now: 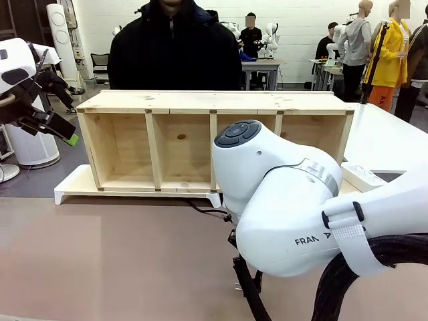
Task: Perform cable management.
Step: Pull the grasped Power Cable to the location of the Power Strip.
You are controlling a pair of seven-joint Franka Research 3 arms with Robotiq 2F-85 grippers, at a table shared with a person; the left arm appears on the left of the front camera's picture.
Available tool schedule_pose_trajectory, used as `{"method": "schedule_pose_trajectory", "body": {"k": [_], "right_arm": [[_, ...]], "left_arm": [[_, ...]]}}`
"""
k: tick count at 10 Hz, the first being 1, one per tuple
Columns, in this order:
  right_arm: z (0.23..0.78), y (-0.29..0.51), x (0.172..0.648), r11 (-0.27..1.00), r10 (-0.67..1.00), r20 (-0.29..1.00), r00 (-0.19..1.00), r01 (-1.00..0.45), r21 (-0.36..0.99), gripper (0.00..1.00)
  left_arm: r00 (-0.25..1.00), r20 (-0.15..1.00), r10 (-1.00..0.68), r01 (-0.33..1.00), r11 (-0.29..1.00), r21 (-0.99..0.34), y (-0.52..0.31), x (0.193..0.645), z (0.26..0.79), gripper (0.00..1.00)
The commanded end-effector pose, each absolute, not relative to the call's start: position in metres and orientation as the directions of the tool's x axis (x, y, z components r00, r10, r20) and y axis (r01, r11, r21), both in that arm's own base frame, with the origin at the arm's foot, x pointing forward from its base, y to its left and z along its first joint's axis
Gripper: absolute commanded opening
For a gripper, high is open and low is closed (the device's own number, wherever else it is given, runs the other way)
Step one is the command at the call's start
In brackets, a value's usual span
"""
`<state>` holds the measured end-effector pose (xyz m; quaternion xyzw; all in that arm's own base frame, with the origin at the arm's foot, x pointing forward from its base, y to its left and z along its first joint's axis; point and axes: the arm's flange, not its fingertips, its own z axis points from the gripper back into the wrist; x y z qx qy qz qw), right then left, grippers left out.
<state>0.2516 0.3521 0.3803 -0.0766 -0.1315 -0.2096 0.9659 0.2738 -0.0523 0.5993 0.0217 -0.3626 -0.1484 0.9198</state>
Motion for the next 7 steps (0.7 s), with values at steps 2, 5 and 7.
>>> {"method": "schedule_pose_trajectory", "body": {"k": [2,5,7], "right_arm": [[0.38,0.352,0.252,0.9,-0.385,0.286,0.878,0.425,-0.093,0.07],[0.391,0.278,0.239,0.925,-0.345,0.216,0.913,0.37,-0.087,0.07],[0.402,0.24,0.229,0.916,-0.371,0.201,0.907,0.392,-0.079,0.07]], "left_arm": [[0.691,0.662,-0.291,0.255,0.955,0.154,-0.051,0.274,0.6,1.0],[0.691,0.662,-0.291,0.255,0.955,0.154,-0.051,0.274,0.6,1.0],[0.691,0.662,-0.291,0.255,0.955,0.154,-0.051,0.274,0.6,1.0]]}}
